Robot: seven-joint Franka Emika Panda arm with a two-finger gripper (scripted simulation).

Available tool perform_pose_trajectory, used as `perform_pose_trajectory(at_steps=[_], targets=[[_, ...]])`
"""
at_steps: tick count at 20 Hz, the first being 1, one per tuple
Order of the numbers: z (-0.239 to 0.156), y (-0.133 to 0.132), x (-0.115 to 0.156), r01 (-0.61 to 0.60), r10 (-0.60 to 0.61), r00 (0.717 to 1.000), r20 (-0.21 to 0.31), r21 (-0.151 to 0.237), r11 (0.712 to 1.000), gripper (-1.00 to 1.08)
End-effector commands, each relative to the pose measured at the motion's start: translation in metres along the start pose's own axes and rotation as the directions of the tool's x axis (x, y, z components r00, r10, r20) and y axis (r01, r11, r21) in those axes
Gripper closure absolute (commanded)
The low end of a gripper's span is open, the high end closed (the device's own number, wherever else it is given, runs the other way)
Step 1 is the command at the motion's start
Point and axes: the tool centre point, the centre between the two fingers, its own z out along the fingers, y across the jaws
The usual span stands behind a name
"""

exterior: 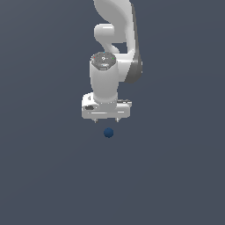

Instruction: Pick up the object and move it to a goal position.

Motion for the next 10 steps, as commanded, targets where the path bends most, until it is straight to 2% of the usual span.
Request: perform_pose_trajectory(at_steps=[1, 6, 10], targets=[[0.007, 0.0, -0.001, 0.032, -0.032, 0.999, 0.001, 0.0, 0.999, -0.92], [0.026, -0.001, -0.003, 0.127, -0.127, 0.992, 0.003, 0.0, 0.992, -0.92], [0.046, -0.003, -0.005, 0.226, -0.226, 0.974, 0.004, 0.003, 0.974, -0.92]])
